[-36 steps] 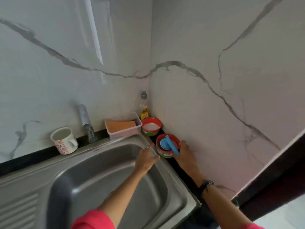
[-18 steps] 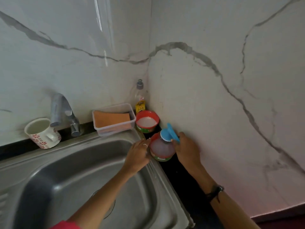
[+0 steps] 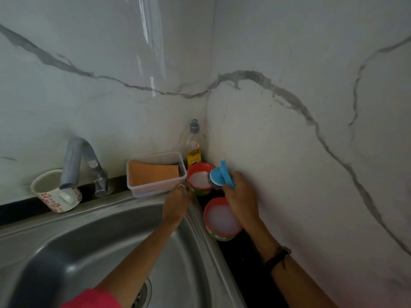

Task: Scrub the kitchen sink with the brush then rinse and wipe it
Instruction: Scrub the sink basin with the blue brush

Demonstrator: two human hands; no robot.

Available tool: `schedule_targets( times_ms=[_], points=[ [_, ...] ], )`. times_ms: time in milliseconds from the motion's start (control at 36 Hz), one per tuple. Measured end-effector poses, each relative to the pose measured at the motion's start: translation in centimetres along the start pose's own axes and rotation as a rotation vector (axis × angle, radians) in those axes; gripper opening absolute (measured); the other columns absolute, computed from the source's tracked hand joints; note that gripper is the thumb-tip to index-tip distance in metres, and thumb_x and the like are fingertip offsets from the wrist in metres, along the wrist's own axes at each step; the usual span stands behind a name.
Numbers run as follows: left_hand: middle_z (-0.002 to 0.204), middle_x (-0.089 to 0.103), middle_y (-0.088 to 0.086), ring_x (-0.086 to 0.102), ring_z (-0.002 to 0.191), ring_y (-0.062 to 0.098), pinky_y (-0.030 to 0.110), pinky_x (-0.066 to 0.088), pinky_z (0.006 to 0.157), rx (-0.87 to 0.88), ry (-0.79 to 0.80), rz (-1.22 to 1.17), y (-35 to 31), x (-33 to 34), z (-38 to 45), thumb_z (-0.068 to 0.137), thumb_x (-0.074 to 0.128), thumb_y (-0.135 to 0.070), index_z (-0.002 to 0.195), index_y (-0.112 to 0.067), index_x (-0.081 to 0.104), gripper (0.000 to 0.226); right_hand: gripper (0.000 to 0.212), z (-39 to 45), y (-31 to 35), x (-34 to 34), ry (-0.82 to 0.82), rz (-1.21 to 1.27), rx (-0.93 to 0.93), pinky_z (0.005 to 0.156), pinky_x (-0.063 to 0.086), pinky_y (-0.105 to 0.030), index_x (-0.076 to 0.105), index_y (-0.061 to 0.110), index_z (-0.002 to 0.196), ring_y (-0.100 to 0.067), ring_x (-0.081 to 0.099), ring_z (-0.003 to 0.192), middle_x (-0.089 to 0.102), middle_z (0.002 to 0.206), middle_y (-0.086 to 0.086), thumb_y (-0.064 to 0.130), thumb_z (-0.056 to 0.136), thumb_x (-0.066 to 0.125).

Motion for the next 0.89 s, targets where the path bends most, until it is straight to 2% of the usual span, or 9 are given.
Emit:
schedule_targets(
  times_ms=[139, 306, 444, 528, 583, 611, 722, 833, 889],
  points=[
    [0.097, 0.066, 0.001, 0.062, 0.09, 0.016, 0.036, 0.051, 0.078, -0.012, -0.001, 0.119, 0.4, 0.8, 1.9, 0.095, 0.04, -0.045, 0.102, -0.017, 0.061, 0.036, 0.041, 4.4, 1.2, 3.8, 0.141, 0.061, -0.032, 0.08, 0.05, -0.033, 0.048, 0.017, 0.132, -0.027, 0.063, 0.093, 0.065, 0.111, -0.009, 0.015, 0.091, 0.047],
    [0.087, 0.066, 0.002, 0.063, 0.082, 0.018, 0.029, 0.048, 0.067, -0.031, -0.023, 0.184, 1.1, 1.0, 2.8, 0.095, 0.048, -0.035, 0.094, -0.014, 0.062, 0.025, 0.039, 7.3, 0.2, 7.1, 0.224, -0.185, 0.037, 0.083, 0.048, -0.032, 0.054, 0.01, 0.129, -0.031, 0.059, 0.106, 0.062, 0.119, -0.014, 0.014, 0.09, 0.047],
    [0.091, 0.069, 0.005, 0.066, 0.086, 0.021, 0.034, 0.052, 0.072, -0.012, -0.012, 0.241, 1.2, 0.9, 3.7, 0.092, 0.052, -0.033, 0.1, -0.012, 0.065, 0.025, 0.04, 8.2, 0.8, 8.7, 0.301, -0.048, 0.016, 0.079, 0.044, -0.025, 0.052, 0.007, 0.131, -0.029, 0.059, 0.107, 0.061, 0.121, -0.016, 0.013, 0.092, 0.05],
    [0.093, 0.069, 0.004, 0.065, 0.088, 0.019, 0.025, 0.043, 0.066, 0.004, -0.004, 0.273, 1.1, 0.7, 3.9, 0.092, 0.055, -0.033, 0.104, -0.013, 0.066, 0.025, 0.041, 7.9, 1.0, 9.0, 0.405, 0.087, -0.006, 0.067, 0.043, -0.014, 0.052, 0.007, 0.131, -0.023, 0.062, 0.091, 0.062, 0.109, -0.013, 0.009, 0.09, 0.054],
    [0.089, 0.068, 0.002, 0.064, 0.084, 0.016, 0.02, 0.039, 0.064, 0.006, -0.017, 0.288, 1.1, 0.5, 3.9, 0.093, 0.053, -0.034, 0.101, -0.013, 0.065, 0.026, 0.041, 7.4, 0.6, 8.7, 0.455, 0.061, -0.015, 0.051, 0.038, -0.006, 0.054, 0.01, 0.129, -0.013, 0.055, 0.068, 0.059, 0.094, -0.01, 0.009, 0.088, 0.056],
    [0.085, 0.066, 0.0, 0.062, 0.079, 0.013, 0.017, 0.037, 0.061, -0.001, -0.026, 0.291, 1.1, 0.4, 3.9, 0.094, 0.052, -0.035, 0.099, -0.013, 0.065, 0.027, 0.042, 7.2, 0.2, 8.6, 0.468, 0.005, -0.021, 0.052, 0.04, -0.007, 0.055, 0.011, 0.129, -0.012, 0.053, 0.066, 0.06, 0.094, -0.012, 0.01, 0.087, 0.056],
    [0.086, 0.066, 0.004, 0.057, 0.074, 0.01, 0.014, 0.037, 0.059, 0.015, -0.022, 0.354, 0.9, 0.3, 4.2, 0.094, 0.051, -0.035, 0.097, -0.01, 0.064, 0.028, 0.04, 7.7, -0.9, 8.0, 0.384, -0.24, -0.024, 0.077, 0.048, -0.028, 0.055, 0.012, 0.129, -0.026, 0.062, 0.096, 0.064, 0.112, -0.015, 0.015, 0.089, 0.051],
    [0.091, 0.069, 0.006, 0.065, 0.084, 0.02, 0.026, 0.046, 0.067, 0.037, 0.01, 0.442, 0.5, 0.1, 4.6, 0.094, 0.051, -0.036, 0.101, -0.011, 0.067, 0.03, 0.037, 9.3, 0.2, 8.2, 0.319, -0.237, 0.004, 0.076, 0.046, -0.028, 0.056, 0.007, 0.126, -0.031, 0.06, 0.105, 0.062, 0.117, -0.017, 0.016, 0.091, 0.051],
    [0.094, 0.069, 0.009, 0.065, 0.086, 0.024, 0.032, 0.05, 0.072, 0.037, 0.01, 0.481, 0.2, 0.0, 4.8, 0.093, 0.051, -0.034, 0.104, -0.01, 0.068, 0.031, 0.038, 9.7, 1.1, 9.0, 0.323, -0.184, -0.01, 0.084, 0.047, -0.032, 0.055, 0.005, 0.127, -0.033, 0.058, 0.108, 0.061, 0.12, -0.019, 0.014, 0.09, 0.051]
  ],
)
Point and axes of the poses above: each hand's wrist, its own z-axis towards the middle knuckle, its own x-axis out of the palm, y = z × x, the point moved 7 cm from there along z, towards the middle knuckle
